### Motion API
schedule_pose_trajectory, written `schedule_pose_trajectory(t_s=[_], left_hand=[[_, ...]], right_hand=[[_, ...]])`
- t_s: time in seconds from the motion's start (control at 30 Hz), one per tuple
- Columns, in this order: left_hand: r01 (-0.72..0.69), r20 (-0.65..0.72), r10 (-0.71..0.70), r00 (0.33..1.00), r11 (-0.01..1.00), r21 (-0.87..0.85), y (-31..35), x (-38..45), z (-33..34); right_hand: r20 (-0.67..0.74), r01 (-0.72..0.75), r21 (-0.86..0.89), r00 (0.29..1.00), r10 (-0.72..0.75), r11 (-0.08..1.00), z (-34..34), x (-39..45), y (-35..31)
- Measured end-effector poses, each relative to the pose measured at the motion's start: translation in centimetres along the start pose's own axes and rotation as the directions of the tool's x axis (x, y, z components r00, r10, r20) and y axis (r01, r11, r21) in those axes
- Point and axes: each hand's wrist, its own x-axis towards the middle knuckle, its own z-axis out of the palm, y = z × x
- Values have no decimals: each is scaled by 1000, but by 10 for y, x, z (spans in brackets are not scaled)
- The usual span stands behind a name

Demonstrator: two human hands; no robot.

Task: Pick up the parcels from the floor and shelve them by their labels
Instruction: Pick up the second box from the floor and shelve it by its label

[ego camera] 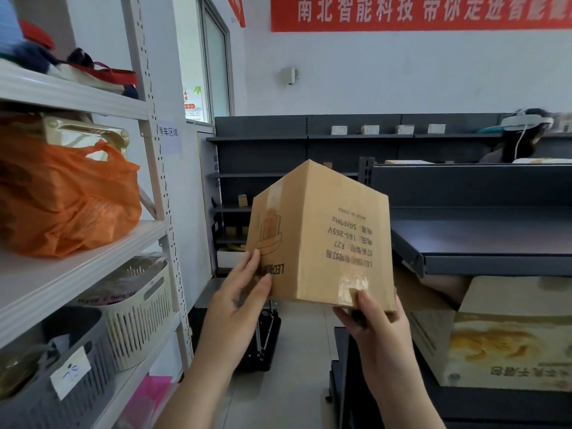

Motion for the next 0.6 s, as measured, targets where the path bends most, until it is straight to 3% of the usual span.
schedule_pose_trajectory(t_s=[0.13, 0.3, 0.47, 0.6], left_hand=[[0, 57, 4, 998, 998, -67, 4, 1, 0], [-45, -1, 45, 999, 989, -140, 2, -2, 0], [54, 106, -26, 994, 962, -266, 10, -7, 2], [104, 39, -97, 995, 953, -284, 0, -6, 5]], right_hand=[[-24, 72, -69, 997, -74, 995, -3, 3, -6], [-52, 120, -215, 990, -134, 969, -3, 0, -8], [-47, 201, -378, 971, -236, 904, 3, -9, -11], [26, 267, -542, 953, -302, 797, 13, -19, -10]])
